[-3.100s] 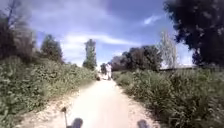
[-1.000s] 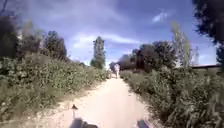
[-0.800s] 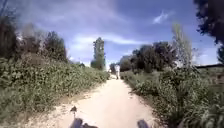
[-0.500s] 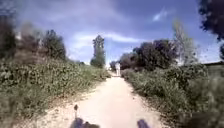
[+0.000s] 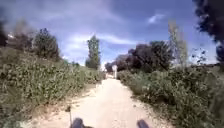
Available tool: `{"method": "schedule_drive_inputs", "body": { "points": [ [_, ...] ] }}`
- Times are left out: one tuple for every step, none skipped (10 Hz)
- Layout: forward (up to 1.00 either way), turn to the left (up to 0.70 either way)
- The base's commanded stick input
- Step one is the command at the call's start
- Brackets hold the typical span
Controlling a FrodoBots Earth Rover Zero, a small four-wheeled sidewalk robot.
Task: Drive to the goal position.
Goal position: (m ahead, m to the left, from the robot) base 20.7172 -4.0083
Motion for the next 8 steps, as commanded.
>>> {"method": "schedule_drive_inputs", "body": {
  "points": [
    [0.7, 0.0],
    [0.7, 0.0],
    [0.7, 0.0],
    [0.7, 0.0],
    [0.7, 0.0],
    [0.7, 0.0],
    [0.7, 0.0],
    [0.7, 0.0]
  ]
}}
